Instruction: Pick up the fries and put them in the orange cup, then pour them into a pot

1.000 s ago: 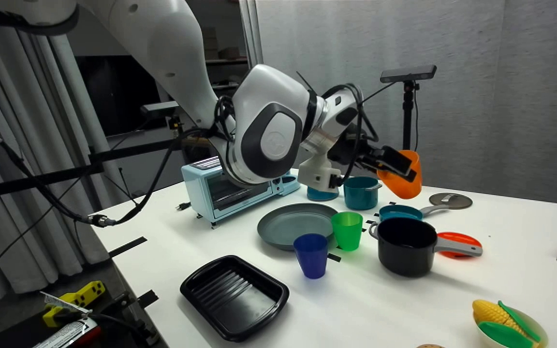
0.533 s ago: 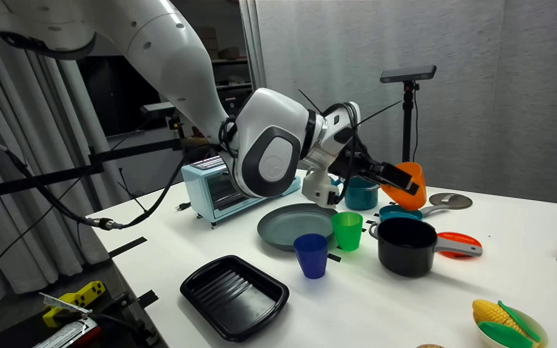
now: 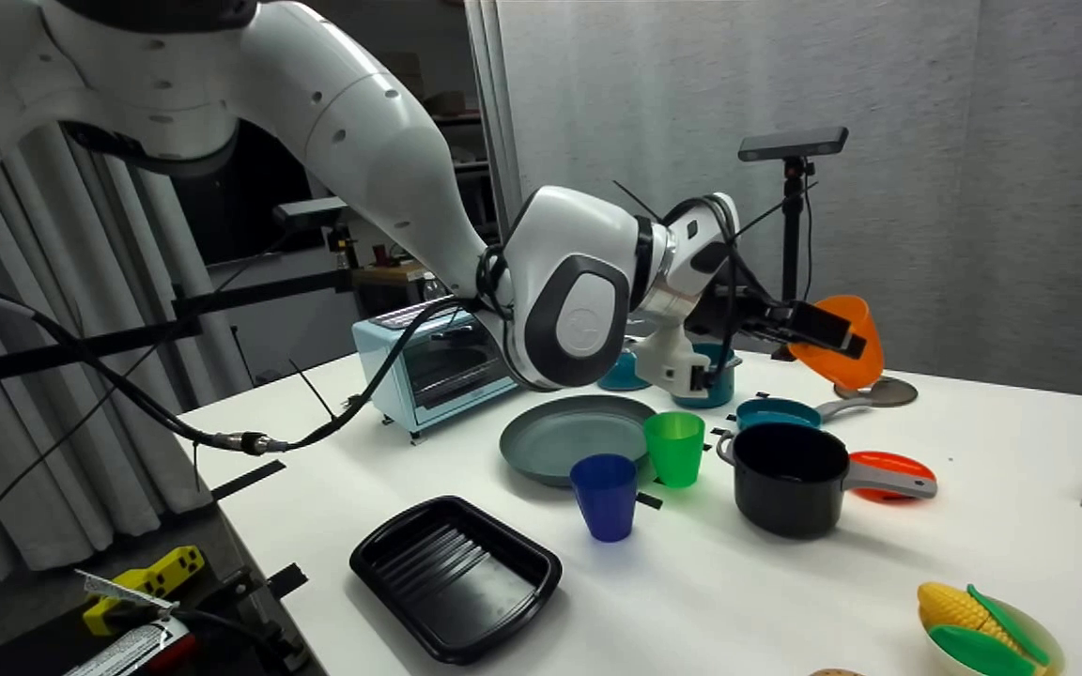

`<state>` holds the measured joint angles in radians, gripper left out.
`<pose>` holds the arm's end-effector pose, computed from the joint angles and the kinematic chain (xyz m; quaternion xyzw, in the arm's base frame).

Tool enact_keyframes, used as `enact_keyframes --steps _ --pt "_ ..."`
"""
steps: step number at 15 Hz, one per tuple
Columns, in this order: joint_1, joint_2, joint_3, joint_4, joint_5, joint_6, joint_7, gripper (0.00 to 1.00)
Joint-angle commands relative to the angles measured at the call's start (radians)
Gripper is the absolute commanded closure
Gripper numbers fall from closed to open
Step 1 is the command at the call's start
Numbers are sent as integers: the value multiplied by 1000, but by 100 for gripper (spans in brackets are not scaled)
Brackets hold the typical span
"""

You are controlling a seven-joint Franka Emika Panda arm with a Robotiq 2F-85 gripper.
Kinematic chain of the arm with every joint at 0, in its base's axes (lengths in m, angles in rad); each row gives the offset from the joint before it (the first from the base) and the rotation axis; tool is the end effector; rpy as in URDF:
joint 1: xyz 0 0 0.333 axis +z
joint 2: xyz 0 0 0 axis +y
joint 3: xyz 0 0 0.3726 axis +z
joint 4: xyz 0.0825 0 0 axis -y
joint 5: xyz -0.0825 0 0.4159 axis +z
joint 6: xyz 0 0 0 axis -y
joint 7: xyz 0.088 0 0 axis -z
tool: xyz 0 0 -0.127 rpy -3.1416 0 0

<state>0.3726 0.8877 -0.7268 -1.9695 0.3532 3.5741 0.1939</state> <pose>0.6845 -0.2107 0.2329 0.8401 -0.2012 0.4496 0.2272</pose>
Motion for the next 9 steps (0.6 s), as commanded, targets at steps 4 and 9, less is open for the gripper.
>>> enact_keyframes --steps 4,9 --pt "12 199 -89 182 95 16 2 44" --pt "34 287 -151 235 134 76 -4 44"
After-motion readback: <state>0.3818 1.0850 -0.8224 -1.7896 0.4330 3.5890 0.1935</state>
